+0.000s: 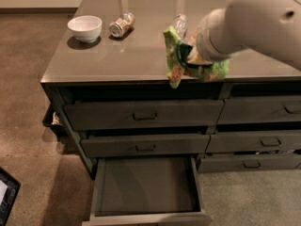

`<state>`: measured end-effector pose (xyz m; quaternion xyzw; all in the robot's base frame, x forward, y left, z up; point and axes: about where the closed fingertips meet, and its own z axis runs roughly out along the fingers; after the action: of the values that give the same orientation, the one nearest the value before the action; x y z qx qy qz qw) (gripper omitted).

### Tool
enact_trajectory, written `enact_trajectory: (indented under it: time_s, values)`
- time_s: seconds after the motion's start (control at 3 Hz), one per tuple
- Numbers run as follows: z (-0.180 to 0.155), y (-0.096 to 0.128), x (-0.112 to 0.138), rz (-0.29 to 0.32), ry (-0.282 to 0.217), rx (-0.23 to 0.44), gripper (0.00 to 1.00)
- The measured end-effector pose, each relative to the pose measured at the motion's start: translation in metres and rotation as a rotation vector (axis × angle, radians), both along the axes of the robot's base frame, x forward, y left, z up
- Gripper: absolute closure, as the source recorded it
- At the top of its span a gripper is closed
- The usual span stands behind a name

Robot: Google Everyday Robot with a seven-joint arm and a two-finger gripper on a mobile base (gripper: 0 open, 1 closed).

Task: Pick green rice chip bag from bottom drawer and place on counter

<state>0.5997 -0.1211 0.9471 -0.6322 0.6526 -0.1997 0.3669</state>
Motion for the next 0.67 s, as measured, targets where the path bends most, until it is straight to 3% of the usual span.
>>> enact_trajectory:
  time_s: [0.33,0.67]
  values:
    - [0.022,0.037,0.026,0.005,-0.027,-0.013,1.00]
    - [0.015,0.059,0.061,-0.001,-0.014,-0.025,1.00]
